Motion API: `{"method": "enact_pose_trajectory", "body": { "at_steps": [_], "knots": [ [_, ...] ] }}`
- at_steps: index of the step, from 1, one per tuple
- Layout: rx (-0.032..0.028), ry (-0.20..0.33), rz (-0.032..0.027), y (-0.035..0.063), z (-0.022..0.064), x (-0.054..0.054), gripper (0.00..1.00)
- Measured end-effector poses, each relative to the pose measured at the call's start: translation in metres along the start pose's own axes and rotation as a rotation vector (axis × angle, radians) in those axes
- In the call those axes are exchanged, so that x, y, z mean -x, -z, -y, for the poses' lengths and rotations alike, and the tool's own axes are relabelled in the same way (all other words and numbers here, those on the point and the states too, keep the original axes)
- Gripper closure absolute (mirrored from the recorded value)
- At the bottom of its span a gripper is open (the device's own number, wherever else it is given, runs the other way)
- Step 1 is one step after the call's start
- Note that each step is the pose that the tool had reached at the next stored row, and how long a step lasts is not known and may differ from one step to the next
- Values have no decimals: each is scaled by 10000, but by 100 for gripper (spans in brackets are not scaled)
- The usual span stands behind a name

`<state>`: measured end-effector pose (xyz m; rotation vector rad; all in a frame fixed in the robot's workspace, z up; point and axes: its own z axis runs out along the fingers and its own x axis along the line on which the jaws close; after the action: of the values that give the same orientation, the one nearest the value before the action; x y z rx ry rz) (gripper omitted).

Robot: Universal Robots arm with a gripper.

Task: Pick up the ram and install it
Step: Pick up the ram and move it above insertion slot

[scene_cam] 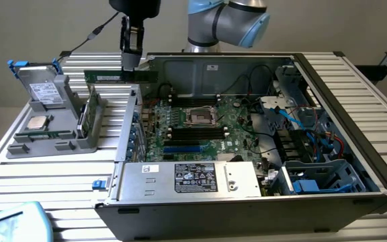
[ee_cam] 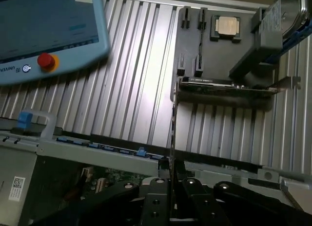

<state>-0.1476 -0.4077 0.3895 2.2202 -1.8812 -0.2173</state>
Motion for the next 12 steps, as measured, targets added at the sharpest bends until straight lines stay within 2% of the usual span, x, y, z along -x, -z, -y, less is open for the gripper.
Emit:
{"method": "enact_pose_trajectory", "body": {
  "at_steps": [12],
  "knots": [
    [0,0,1,150,517,-92,85]
  ]
}}
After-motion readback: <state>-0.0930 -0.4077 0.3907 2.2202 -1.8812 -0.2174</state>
